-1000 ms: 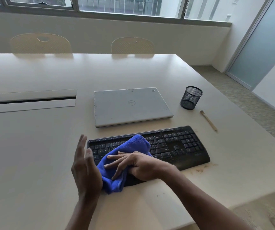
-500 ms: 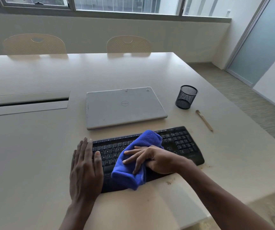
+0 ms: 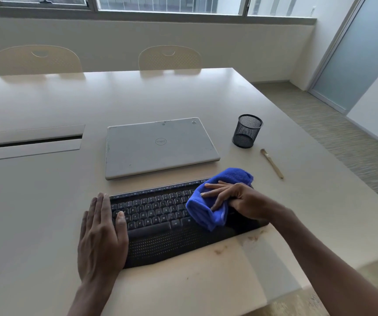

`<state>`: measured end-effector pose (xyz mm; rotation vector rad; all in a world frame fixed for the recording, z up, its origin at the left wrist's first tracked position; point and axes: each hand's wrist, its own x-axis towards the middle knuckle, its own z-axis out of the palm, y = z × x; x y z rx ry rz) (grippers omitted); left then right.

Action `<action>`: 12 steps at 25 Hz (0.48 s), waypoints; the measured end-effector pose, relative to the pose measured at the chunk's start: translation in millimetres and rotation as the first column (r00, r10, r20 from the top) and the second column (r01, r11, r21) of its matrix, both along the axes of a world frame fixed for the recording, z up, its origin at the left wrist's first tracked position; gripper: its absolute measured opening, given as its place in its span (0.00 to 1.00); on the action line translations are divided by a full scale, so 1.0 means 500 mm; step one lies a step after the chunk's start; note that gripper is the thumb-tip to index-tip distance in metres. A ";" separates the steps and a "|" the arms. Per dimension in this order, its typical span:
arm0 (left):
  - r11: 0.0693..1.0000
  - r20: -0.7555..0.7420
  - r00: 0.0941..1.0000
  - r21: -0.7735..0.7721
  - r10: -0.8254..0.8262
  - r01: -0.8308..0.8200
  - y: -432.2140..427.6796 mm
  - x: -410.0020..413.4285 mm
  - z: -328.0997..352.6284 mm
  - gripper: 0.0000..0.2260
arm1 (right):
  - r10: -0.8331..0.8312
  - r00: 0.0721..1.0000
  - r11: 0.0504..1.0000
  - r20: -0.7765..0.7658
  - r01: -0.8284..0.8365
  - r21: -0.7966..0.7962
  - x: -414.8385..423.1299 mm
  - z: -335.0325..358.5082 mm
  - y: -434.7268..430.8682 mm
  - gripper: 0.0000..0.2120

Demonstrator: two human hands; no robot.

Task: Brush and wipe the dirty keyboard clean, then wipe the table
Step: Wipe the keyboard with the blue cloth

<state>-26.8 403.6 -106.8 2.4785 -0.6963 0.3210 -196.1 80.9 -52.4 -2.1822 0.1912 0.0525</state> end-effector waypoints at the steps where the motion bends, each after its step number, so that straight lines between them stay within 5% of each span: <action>1: 1.000 -0.002 1.000 0.003 0.006 -0.006 0.000 0.000 0.000 0.30 | -0.045 0.999 0.999 0.005 0.045 -0.021 -0.008 -0.002 -0.009 0.32; 6: 1.000 -0.019 1.000 0.006 0.025 -0.025 -0.002 -0.004 0.004 0.30 | -0.283 0.959 0.918 0.008 0.274 -0.287 -0.048 0.001 -0.006 0.37; 12: 0.999 -0.047 0.998 0.006 0.048 -0.048 -0.004 -0.003 0.005 0.29 | -0.568 0.806 0.624 -0.167 0.289 -0.726 -0.030 0.026 0.119 0.32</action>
